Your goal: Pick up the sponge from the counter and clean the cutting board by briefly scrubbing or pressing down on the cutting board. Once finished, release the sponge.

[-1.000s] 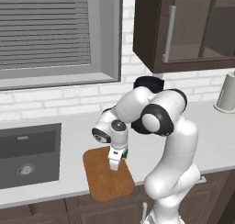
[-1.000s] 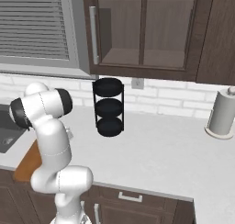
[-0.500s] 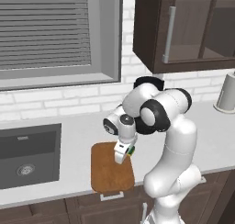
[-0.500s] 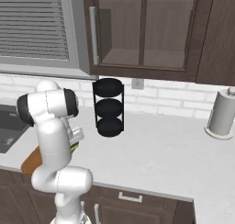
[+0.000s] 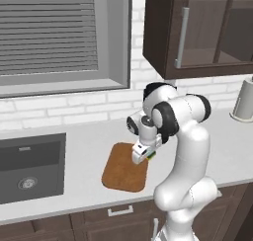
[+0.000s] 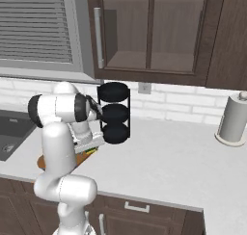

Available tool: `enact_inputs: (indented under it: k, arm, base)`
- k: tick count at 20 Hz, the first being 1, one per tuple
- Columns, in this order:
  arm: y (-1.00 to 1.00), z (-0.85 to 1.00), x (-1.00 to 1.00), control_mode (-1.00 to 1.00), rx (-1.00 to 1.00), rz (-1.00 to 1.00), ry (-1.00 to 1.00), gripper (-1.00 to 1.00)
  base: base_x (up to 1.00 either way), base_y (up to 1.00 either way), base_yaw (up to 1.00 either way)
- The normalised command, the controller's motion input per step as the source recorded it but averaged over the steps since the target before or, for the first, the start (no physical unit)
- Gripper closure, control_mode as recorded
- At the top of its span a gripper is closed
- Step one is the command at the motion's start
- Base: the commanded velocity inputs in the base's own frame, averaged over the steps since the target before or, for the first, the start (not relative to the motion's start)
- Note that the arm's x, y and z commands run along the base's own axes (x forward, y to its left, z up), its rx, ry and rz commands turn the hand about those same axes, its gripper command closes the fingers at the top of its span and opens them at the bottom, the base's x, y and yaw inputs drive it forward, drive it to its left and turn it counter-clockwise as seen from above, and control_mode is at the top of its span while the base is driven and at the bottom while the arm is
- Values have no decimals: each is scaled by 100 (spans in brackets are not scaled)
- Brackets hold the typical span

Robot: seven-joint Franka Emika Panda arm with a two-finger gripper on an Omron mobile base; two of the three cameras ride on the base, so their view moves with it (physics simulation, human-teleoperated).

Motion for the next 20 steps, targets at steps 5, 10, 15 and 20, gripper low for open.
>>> enact_inputs:
  k: [5,10,15,20]
  arm:
    - [-43,4,23,-100,11,-61,-23,100]
    - [10,100,-26,-100,3,-9,-8,100]
    - [72,100,3,-100,-7,15,7,100]
    - [100,56,0,-100,-13,24,25,100]
  base:
    - [0,0,0]
    - [0,0,0]
    - [0,0,0]
    - [0,0,0]
